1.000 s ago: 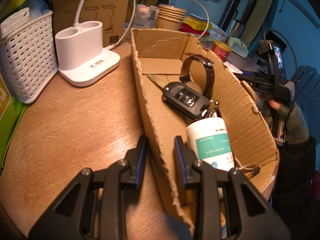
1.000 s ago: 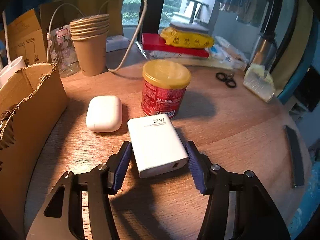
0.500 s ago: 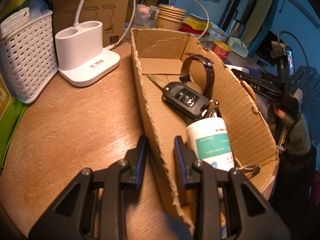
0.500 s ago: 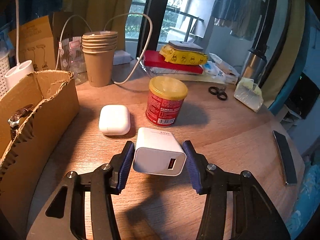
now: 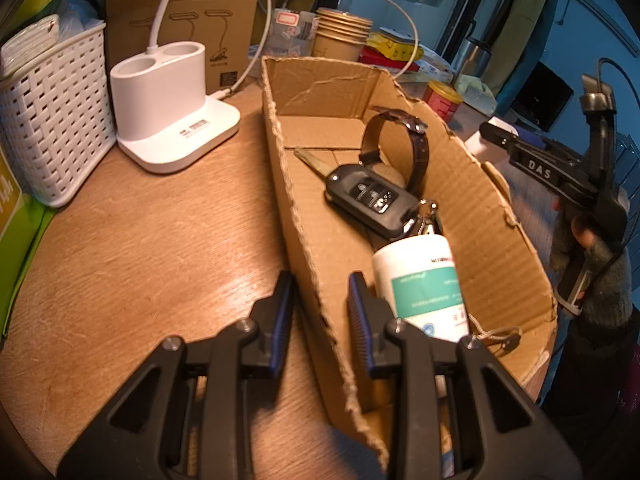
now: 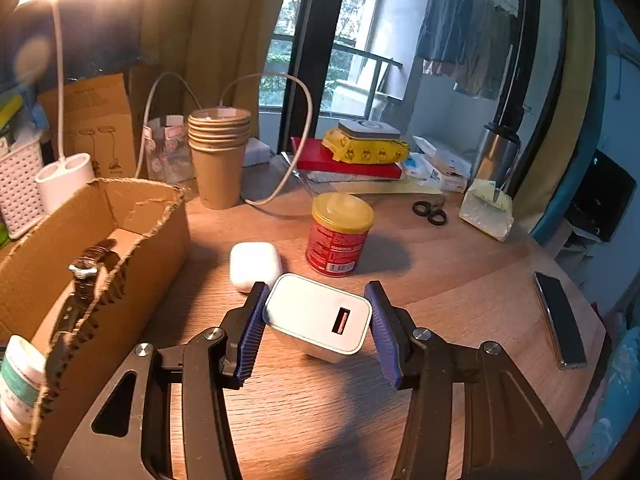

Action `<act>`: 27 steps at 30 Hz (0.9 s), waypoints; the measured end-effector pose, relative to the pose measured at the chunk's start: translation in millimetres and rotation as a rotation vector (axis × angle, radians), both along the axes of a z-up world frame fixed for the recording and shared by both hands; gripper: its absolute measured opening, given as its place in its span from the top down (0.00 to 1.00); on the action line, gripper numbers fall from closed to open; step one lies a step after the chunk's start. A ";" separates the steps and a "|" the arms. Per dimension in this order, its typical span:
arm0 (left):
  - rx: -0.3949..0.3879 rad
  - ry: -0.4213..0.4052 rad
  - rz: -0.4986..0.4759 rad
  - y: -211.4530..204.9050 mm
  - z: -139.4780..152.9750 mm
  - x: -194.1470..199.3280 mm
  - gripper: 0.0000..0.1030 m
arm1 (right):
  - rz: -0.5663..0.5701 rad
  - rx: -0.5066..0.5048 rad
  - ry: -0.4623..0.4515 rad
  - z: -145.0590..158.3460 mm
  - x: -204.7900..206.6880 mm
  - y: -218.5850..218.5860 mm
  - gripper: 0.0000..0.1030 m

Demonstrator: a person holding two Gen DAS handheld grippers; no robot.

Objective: Organize rigid objects
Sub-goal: 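Grasp the white charger with the right gripper and lift it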

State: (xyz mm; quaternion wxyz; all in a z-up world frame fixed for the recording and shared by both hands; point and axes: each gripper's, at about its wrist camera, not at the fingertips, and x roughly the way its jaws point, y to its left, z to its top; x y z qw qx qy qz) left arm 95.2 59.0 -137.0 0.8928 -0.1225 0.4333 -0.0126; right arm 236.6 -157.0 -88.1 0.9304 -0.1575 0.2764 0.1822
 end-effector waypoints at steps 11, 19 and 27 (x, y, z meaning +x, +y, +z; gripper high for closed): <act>0.000 0.000 0.000 0.0 0.0 0.1 0.71 | 0.051 0.027 -0.028 18.5 -23.3 8.7 0.50; 0.000 0.000 0.000 0.0 0.0 0.1 0.71 | 0.107 0.045 -0.058 34.9 -43.9 20.0 0.50; 0.000 0.000 0.000 0.0 -0.1 0.0 0.71 | 0.156 0.053 -0.080 45.5 -60.1 32.3 0.50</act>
